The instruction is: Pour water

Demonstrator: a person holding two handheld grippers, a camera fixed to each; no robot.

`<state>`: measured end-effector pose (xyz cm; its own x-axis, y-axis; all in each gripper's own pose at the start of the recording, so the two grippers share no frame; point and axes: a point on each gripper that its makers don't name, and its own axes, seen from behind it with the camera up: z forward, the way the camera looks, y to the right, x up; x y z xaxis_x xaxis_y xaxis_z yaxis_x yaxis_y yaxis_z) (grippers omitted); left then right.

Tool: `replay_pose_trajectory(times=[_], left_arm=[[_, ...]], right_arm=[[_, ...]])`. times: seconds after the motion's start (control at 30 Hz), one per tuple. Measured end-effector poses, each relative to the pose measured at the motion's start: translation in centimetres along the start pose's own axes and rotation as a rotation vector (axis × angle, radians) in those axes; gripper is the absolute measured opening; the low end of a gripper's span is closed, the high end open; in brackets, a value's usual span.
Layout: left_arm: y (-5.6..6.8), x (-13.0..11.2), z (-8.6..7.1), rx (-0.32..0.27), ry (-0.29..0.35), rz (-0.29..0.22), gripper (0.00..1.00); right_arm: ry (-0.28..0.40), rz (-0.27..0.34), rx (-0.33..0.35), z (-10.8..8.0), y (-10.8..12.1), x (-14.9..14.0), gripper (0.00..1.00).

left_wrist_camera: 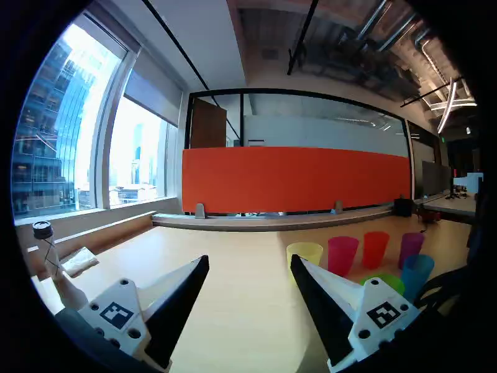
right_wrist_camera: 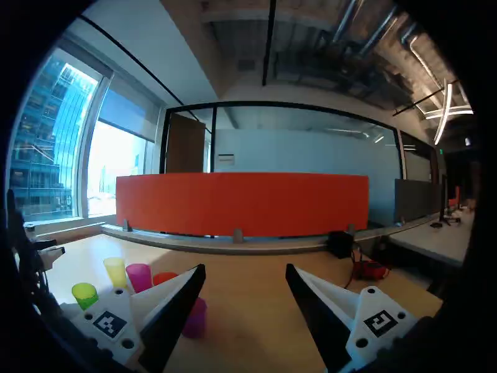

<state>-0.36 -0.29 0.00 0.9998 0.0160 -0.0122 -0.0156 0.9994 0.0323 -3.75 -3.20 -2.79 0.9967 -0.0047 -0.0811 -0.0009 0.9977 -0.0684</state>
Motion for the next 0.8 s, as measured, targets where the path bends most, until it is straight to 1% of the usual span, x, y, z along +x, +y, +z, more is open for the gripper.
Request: replay_pose_trajectory(times=[0.57, 0.8], left_arm=[[0.07, 0.12, 0.07, -0.001, -0.006, 0.002, 0.98], [0.17, 0.08, 0.02, 0.000, -0.007, 0.003, 0.98]], right_arm=[[0.005, 0.003, -0.004, -0.14, 0.26, 0.08, 1.00], [0.018, -0.004, -0.006, -0.34, 0.54, 0.36, 1.00]])
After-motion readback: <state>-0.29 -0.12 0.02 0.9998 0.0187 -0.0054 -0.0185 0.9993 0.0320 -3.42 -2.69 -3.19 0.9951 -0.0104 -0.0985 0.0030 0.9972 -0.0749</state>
